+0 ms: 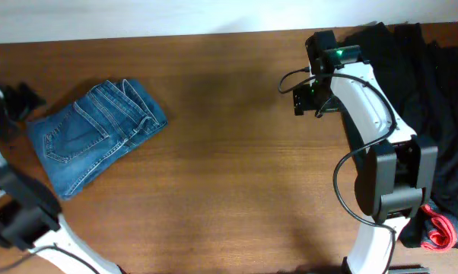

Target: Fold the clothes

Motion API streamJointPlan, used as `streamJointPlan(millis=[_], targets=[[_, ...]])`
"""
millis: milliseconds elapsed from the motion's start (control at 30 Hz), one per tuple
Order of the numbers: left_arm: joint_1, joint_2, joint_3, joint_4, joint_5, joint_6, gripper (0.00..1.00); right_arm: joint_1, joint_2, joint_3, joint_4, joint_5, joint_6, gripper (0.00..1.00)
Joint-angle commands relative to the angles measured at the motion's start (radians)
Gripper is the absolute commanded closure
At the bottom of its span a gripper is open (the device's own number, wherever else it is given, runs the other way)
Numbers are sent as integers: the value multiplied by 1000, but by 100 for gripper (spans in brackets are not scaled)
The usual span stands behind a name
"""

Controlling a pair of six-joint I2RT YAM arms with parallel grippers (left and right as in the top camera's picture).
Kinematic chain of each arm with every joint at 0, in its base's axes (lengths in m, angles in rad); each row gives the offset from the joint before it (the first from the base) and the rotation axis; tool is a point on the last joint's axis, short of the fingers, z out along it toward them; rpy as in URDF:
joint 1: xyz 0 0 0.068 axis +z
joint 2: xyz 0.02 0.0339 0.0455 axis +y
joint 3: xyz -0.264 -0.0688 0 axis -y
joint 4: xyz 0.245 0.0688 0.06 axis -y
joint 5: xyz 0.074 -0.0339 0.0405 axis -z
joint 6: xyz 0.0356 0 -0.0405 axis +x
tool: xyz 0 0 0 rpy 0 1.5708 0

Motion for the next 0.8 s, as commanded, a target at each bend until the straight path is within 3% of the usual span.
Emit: streamJointPlan(millis=[0,67,167,200,267,300,433,567,767], targets=[[-76,-95,7,40,-164,183,10,-7,-18,0,-2,-4,-3,15],[-118,-87,4,64,-256,238,27,-6,-18,0,-3,-10,-3,15],[-157,-59,3,100,-244,298,51,-6,-18,0,-3,-11,-3,15],[-180,-38,3,106,-187,360,70,-7,-18,0,-3,-11,-3,15],[-225,-10,3,79,-97,468,89,-6,-18,0,-8,-11,-3,15],[-241,-2,3,65,-74,510,93,-7,-18,0,-9,-11,-3,15],[-360,2,3,-60,-32,736,99,-7,-18,0,-9,-11,-3,15],[-490,2,0,-183,-37,877,99,-7,-18,-2,-8,-10,-3,15],[-641,2,-114,-201,-42,916,99,-7,-17,-2,-8,-10,-3,15]])
